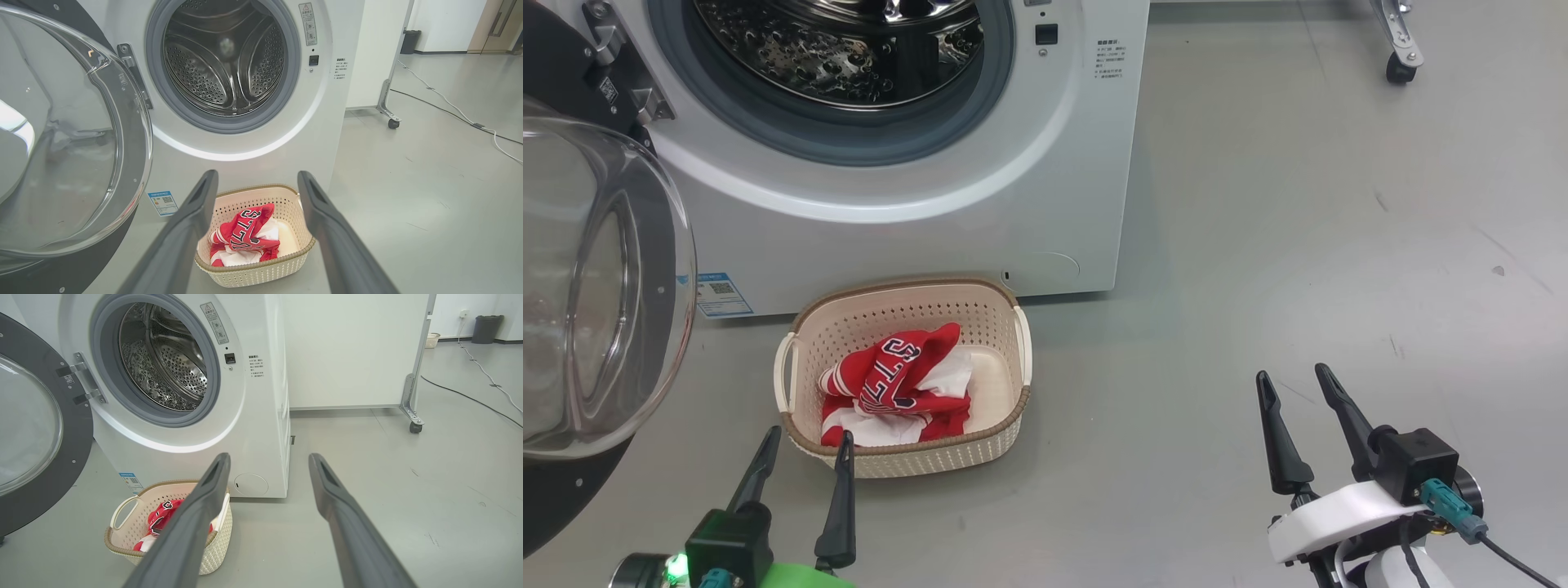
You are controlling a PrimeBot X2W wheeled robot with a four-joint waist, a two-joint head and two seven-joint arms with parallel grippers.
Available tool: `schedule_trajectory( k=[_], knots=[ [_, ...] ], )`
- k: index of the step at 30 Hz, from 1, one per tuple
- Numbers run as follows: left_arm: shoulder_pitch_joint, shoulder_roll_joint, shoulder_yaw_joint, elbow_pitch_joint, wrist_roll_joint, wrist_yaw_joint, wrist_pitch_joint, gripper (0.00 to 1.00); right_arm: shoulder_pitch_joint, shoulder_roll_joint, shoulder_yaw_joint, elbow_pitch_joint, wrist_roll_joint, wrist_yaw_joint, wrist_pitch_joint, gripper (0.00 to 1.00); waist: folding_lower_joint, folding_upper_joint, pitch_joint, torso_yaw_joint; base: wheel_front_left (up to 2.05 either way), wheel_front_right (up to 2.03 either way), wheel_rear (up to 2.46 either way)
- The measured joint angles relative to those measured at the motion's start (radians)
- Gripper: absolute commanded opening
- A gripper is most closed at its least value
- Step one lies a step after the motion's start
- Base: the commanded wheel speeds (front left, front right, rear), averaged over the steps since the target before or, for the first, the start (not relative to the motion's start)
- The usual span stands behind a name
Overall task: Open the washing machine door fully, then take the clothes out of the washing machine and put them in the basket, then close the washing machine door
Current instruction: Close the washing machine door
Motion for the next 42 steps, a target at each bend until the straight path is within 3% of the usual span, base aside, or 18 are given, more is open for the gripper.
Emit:
schedule_trajectory(
  k=[24,42],
  knots=[
    [-0.001,0.001,-0.003,-0.004,0.000,0.000,0.000,1.00,0.000,0.000,-0.022,-0.001,-0.003,0.000,0.000,1.00,0.0001,0.0000,0.005,0.017,-0.07,0.07,0.00],
    [-0.002,-0.003,0.007,0.000,0.000,0.007,-0.015,1.00,0.001,-0.016,-0.035,-0.013,-0.009,-0.001,0.000,1.00,0.0001,0.0000,0.004,0.152,0.00,0.00,0.00]
  ],
)
